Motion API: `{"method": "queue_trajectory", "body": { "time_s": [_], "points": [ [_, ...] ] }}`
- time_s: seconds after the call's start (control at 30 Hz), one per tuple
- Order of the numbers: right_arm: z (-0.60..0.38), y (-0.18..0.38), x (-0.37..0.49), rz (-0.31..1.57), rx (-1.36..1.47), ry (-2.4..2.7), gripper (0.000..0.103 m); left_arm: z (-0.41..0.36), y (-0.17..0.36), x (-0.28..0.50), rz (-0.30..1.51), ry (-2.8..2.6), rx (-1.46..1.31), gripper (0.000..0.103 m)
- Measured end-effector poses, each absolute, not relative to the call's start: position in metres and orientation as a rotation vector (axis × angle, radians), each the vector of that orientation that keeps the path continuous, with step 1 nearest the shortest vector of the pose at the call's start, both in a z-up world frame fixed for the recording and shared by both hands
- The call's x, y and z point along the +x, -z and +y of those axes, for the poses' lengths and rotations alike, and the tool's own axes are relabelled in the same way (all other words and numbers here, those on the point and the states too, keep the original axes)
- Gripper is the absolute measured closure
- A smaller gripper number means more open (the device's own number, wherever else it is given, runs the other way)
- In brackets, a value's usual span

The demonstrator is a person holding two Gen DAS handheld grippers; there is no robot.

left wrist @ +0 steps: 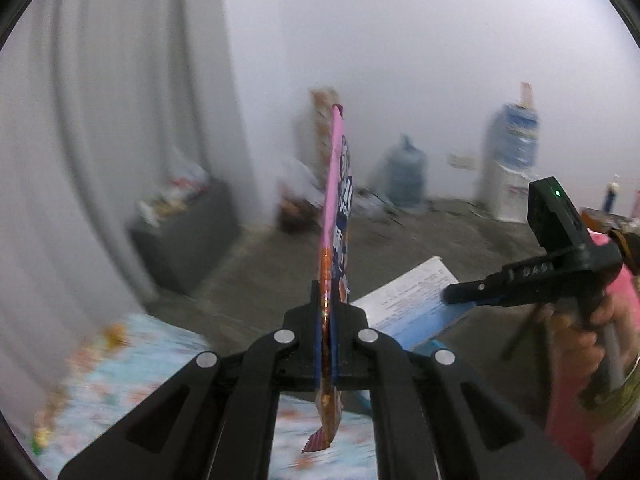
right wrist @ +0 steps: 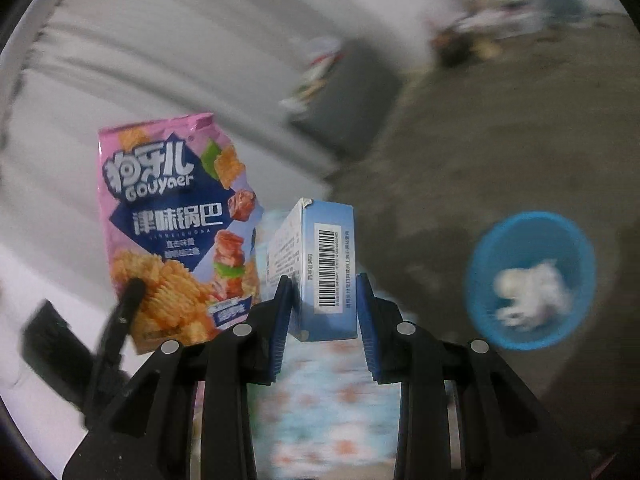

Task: Collect trash
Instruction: 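Carry the pink bag and blue-white box over the wastebasket, then open the left gripper over the wastebasket while the right gripper releases the blue-white box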

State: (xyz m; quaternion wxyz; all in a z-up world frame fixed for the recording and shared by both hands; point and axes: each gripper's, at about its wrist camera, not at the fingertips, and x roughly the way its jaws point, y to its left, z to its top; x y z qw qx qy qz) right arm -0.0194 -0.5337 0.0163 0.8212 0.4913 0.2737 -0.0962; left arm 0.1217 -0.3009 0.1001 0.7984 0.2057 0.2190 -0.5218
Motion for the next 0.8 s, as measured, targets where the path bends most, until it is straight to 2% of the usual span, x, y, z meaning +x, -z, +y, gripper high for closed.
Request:
{"method": "queue_trajectory", "body": {
  "time_s": [0.23,0.43,0.5,0.53,0.57,0.6,0.63,0.8],
  "points": [
    [-0.564,0.047,-0.040,0.708,1.038,0.495,0.073,-0.419,0.000,0.119,0.746,1.207,0.571,0.100],
    [-0.583,0.111,-0.027,0.809,1.100,0.599,0.073,-0.476,0.081,0.128,0.910,1.162,0.653,0.099],
    [-0.590,0.136,-0.020,0.832,1.120,0.636,0.071,-0.494,0.104,0.131,0.969,1.145,0.636,0.096],
    [-0.594,0.146,-0.016,0.836,1.136,0.637,0.071,-0.500,0.117,0.133,1.003,1.135,0.637,0.083],
    [-0.597,0.160,-0.011,0.841,1.161,0.637,0.066,-0.503,0.127,0.132,1.026,1.126,0.659,0.059],
    [-0.599,0.174,-0.010,0.847,1.181,0.645,0.060,-0.506,0.136,0.132,1.037,1.110,0.687,0.048],
    [-0.603,0.196,-0.009,0.861,1.205,0.671,0.049,-0.509,0.145,0.135,1.034,1.072,0.720,0.038],
    [-0.603,0.229,-0.037,0.883,1.301,0.758,0.048,-0.499,0.138,0.151,1.068,0.993,0.645,0.034]
  ]
}}
